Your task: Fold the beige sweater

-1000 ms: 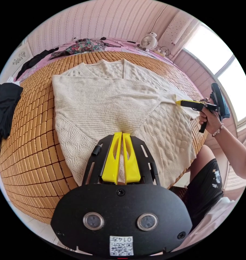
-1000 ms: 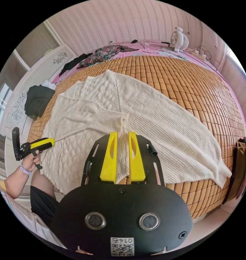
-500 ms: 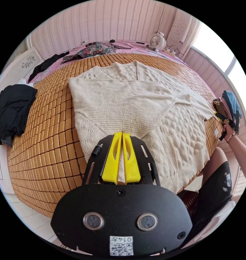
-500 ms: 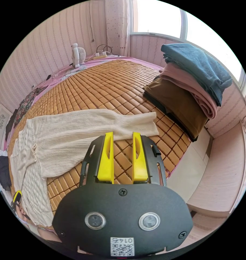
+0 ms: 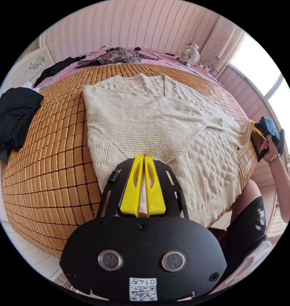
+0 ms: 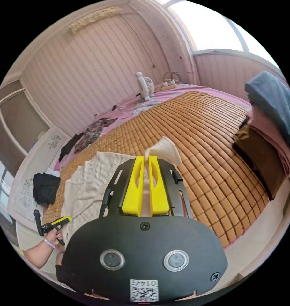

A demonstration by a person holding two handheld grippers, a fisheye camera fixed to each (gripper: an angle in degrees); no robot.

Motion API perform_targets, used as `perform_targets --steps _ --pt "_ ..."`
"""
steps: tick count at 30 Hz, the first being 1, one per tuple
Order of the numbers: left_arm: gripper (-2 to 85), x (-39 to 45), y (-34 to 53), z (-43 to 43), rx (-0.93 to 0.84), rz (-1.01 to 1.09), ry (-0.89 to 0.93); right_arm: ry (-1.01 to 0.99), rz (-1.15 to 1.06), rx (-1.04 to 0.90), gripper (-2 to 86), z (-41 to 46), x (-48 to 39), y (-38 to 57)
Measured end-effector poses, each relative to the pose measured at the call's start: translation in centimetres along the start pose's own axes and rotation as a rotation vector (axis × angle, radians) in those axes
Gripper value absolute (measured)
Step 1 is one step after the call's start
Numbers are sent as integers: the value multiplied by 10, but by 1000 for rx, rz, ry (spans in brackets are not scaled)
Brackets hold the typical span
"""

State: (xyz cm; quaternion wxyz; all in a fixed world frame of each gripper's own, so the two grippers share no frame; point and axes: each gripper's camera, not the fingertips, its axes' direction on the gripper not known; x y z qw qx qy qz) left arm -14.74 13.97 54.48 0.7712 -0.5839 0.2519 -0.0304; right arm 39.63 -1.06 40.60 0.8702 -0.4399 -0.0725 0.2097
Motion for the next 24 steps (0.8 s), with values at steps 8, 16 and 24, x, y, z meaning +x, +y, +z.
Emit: perform_targets --steps 8,16,24 --pt "2 -44 2 -37 28 -150 235 -502 -634 -415 71 83 -212 88" --pt "35 -88 -5 -71 136 -227 163 -370 -567 -503 74 90 -172 112" --pt "44 -82 -65 -27 26 -115 -76 -268 -516 -538 75 82 -143 110"
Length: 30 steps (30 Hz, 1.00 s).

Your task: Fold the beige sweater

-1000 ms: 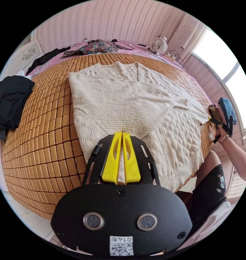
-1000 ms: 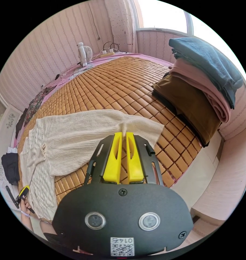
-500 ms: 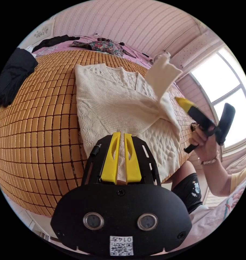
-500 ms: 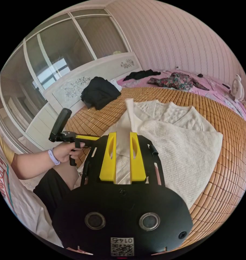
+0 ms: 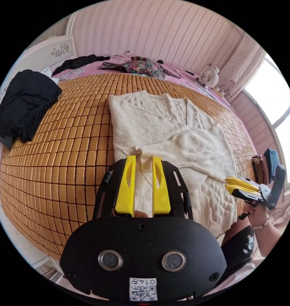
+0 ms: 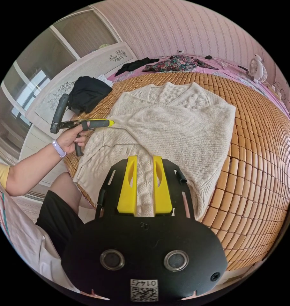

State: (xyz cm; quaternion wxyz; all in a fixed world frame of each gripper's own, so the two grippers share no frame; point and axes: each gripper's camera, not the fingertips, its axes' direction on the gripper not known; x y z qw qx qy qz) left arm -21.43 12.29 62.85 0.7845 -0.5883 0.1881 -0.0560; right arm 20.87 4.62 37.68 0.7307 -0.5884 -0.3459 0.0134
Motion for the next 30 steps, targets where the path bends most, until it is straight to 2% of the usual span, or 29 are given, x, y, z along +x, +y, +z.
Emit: perform_targets --steps 5,6,10,13,15,18,19,22,27,30 --pt "9 1 -16 -17 -61 82 -9 -24 19 1 80 -1 0 0" --pt "0 2 -18 -32 -24 91 -15 -37 28 6 80 -2 1 -1" --pt "-3 -20 -19 -81 211 25 286 8 46 134 85 -18 0 -1" --pt "-5 -50 -14 -92 278 -48 291 102 43 221 114 -30 -7 2" --pt "-7 -63 -13 -75 190 -73 239 115 49 196 131 -29 -7 2" --pt "-7 -76 -12 -22 -109 -36 211 164 74 197 161 -26 -3 2" --pt "-7 -84 -7 -28 -21 -78 239 190 63 210 172 -28 -3 1" --pt "-7 -103 -5 -34 -33 -127 322 207 23 230 171 -34 4 -9" --pt "-5 -133 -2 -55 4 -145 119 268 27 219 168 -38 44 -46" --pt "-4 -151 -11 -51 -10 -159 155 334 78 188 161 -34 80 -79"
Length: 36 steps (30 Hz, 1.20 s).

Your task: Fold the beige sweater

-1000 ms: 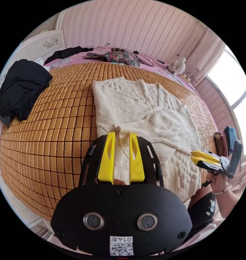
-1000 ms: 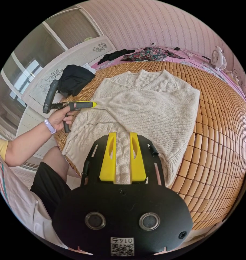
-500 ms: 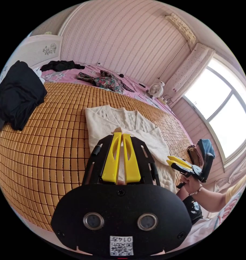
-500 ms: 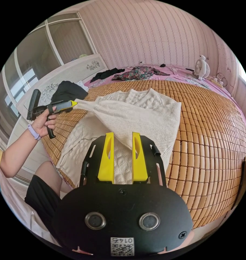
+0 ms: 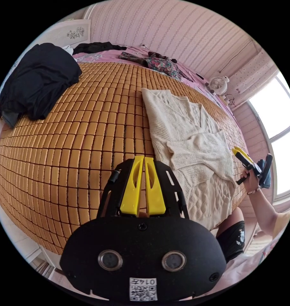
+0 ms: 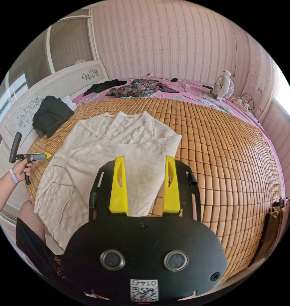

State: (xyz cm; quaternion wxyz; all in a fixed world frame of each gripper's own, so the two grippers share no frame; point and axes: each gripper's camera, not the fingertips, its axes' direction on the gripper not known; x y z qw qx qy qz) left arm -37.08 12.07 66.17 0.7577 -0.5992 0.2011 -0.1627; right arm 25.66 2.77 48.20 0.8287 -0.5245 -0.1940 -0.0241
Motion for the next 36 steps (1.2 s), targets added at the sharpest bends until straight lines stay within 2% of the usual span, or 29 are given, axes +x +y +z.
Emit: perform_targets --steps 3,8,12,15,16,20,25,28,32,36 --pt "-3 -14 -26 5 32 -39 73 -8 94 -66 151 26 33 -32" --pt "51 -29 -83 21 99 -114 175 -85 208 -160 121 62 64 -71" --pt "98 -37 -120 43 72 -200 208 -154 242 -191 76 72 65 -87" --pt "67 -35 -127 52 84 -221 218 -196 274 -217 38 76 63 -99" --pt "55 -31 -131 58 11 -182 213 -196 259 -208 23 75 59 -103" --pt "19 -24 -131 43 22 -106 210 -265 196 -117 19 48 47 -113" --pt "4 -12 -93 -20 162 29 461 -416 72 37 15 -22 31 -107" --pt "2 1 -44 -63 202 192 499 -503 -91 70 15 -73 13 -81" --pt "0 -8 49 -91 169 209 456 -412 -279 -60 15 -125 -21 -10" --pt "-4 -34 154 -82 -5 24 353 -303 -146 -296 13 -116 -32 38"
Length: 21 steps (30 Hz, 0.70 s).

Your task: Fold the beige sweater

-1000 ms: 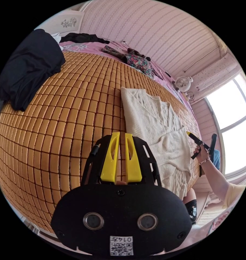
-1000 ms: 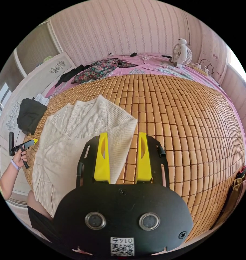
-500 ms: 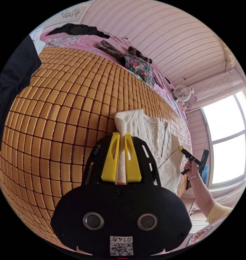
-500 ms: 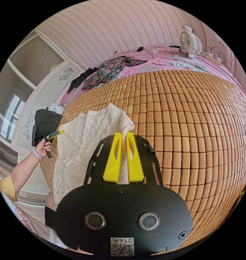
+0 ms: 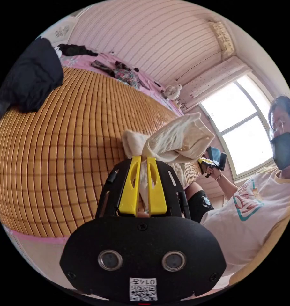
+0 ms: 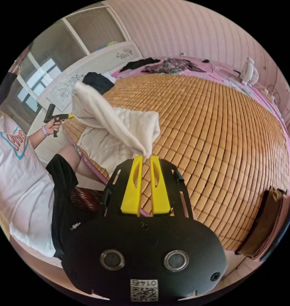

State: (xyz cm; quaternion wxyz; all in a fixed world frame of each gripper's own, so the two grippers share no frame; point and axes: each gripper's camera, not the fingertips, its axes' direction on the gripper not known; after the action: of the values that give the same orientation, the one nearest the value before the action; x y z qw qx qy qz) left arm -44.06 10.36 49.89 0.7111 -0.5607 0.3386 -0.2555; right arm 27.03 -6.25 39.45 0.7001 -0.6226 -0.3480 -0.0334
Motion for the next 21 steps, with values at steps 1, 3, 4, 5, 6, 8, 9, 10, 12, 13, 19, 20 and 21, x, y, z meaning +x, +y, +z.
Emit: perform_targets --steps 1,3,4,5,6,8,9,10,12,13,19,20,21 --pt "-5 -4 24 3 -3 -55 -26 22 34 -39 11 7 -6 2" --pt "-6 3 48 11 2 -74 -79 51 46 -50 9 13 -19 -7" --pt "-6 15 57 19 31 -56 -85 62 31 -49 7 16 -30 -21" --pt "-7 23 59 24 39 -37 -85 53 -6 -43 5 18 -46 -40" --pt "-7 42 61 38 45 17 -101 48 -19 -33 5 19 -56 -50" --pt "-7 74 61 67 18 129 -139 -22 -128 13 3 32 -104 -89" --pt "-7 97 61 93 -17 199 -154 -33 -158 -10 2 39 -118 -99" --pt "-7 118 63 121 -69 260 -148 -37 -217 -102 2 60 -146 -117" --pt "-7 144 70 161 -142 342 -150 43 -309 -244 1 95 -185 -134" --pt "-7 152 77 184 -179 346 -207 140 -379 -297 1 113 -204 -139" --pt "-7 158 112 226 -231 386 -299 377 -406 -415 0 140 -214 -175" --pt "-7 159 115 227 -234 390 -300 394 -392 -402 0 141 -211 -183" --pt "-7 160 121 231 -242 407 -303 390 -382 -397 0 143 -209 -188"
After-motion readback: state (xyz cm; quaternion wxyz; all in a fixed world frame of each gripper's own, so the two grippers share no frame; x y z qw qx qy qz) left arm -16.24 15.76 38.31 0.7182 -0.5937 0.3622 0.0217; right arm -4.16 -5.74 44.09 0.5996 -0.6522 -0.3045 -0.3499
